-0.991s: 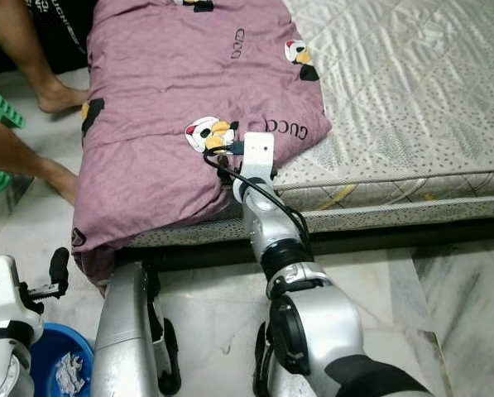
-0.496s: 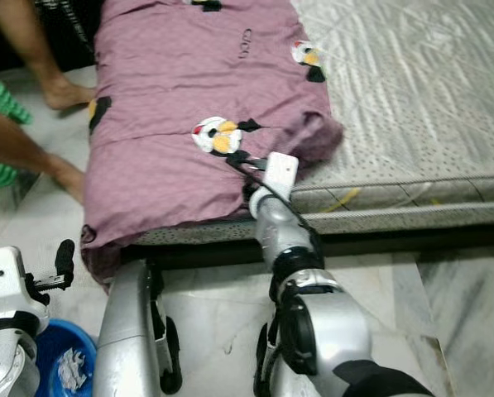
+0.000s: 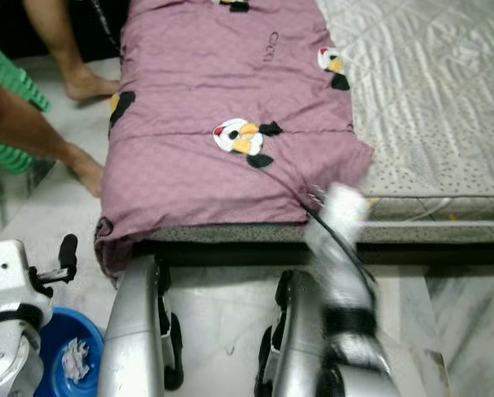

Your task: Clean up the room

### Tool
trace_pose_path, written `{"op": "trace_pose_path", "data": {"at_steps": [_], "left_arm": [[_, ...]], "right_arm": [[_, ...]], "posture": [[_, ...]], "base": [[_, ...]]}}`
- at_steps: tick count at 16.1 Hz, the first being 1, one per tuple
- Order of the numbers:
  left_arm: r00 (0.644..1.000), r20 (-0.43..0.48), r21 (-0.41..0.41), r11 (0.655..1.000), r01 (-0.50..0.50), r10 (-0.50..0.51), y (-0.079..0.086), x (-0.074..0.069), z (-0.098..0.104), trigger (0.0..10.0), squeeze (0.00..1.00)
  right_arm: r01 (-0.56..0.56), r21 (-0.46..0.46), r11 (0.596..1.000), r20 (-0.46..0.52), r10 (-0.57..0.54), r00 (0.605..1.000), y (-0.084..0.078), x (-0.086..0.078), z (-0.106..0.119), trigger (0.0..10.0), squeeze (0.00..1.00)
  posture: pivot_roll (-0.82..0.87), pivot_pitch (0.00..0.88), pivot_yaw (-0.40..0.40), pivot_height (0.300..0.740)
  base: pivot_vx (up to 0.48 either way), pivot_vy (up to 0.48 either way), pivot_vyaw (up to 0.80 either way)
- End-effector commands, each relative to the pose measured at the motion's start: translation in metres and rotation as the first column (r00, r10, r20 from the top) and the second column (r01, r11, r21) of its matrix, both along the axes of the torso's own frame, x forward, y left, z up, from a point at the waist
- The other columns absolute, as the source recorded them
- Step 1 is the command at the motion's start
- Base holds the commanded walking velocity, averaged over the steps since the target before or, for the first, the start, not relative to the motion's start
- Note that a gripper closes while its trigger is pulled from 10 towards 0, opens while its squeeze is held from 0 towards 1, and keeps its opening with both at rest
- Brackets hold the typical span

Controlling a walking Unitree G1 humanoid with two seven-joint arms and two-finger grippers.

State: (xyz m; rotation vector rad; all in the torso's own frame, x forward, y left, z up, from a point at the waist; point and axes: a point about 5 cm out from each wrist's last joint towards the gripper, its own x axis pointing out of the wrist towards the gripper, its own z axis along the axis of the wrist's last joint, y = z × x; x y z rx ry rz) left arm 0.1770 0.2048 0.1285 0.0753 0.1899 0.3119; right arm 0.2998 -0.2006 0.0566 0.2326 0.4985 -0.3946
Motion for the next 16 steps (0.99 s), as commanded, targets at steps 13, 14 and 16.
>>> {"op": "trace_pose_path", "data": {"at_steps": [13, 14, 16], "left_arm": [[0.999, 0.000, -0.017, 0.999, 0.040, -0.040, -0.002, 0.020, -0.006, 10.0, 0.00], [0.999, 0.000, -0.017, 0.999, 0.041, -0.041, -0.002, 0.020, -0.006, 10.0, 0.00], [0.999, -0.002, -0.012, 0.999, 0.050, -0.050, -0.002, 0.018, -0.004, 10.0, 0.00]], "right_arm": [[-0.376, -0.042, 0.926, 0.409, 0.359, 0.839, 0.038, 0.041, 0.086, 10.0, 1.00], [-0.391, -0.063, 0.918, 0.409, 0.381, 0.829, 0.041, 0.044, 0.087, 10.0, 1.00], [-0.405, -0.174, 0.897, 0.390, 0.441, 0.808, 0.054, 0.065, 0.084, 10.0, 1.00]], "posture": [[0.12, 0.136, -0.011, 0.543], [0.12, 0.136, -0.011, 0.543], [0.15, 0.141, -0.009, 0.543]], "base": [[0.000, 0.000, 0.00], [0.000, 0.000, 0.00], [0.000, 0.000, 0.00]]}}
